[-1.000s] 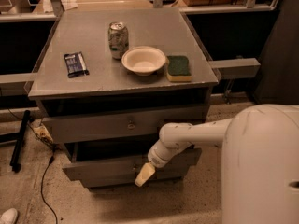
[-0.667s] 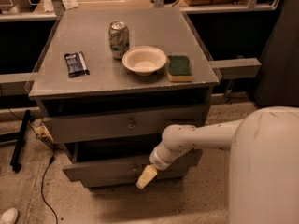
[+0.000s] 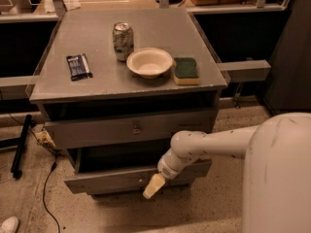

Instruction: Open middle drawer

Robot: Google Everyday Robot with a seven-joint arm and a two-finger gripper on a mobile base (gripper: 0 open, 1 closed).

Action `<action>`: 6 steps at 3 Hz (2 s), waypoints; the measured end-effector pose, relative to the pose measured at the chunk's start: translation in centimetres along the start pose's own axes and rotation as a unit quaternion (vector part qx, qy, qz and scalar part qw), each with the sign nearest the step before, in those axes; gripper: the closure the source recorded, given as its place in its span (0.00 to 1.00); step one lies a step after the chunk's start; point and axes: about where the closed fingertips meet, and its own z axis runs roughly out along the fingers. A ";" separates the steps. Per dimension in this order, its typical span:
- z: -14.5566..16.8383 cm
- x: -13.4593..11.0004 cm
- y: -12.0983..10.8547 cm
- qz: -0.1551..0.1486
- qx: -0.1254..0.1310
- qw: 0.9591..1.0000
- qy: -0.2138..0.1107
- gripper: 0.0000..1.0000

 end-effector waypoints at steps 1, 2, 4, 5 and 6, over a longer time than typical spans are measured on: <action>-3.4 0.9 3.4 0.045 -0.011 0.999 -0.026 0.00; -6.1 7.4 9.1 0.094 -0.035 0.995 -0.009 0.00; -7.1 9.1 11.2 0.092 -0.044 0.995 -0.003 0.00; -7.2 3.9 8.7 0.040 -0.021 0.999 -0.024 0.00; -7.2 -0.3 6.0 0.004 0.000 0.999 -0.037 0.00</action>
Offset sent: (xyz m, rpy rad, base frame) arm -0.2250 -0.0818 0.0623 0.0443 0.2557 -0.2230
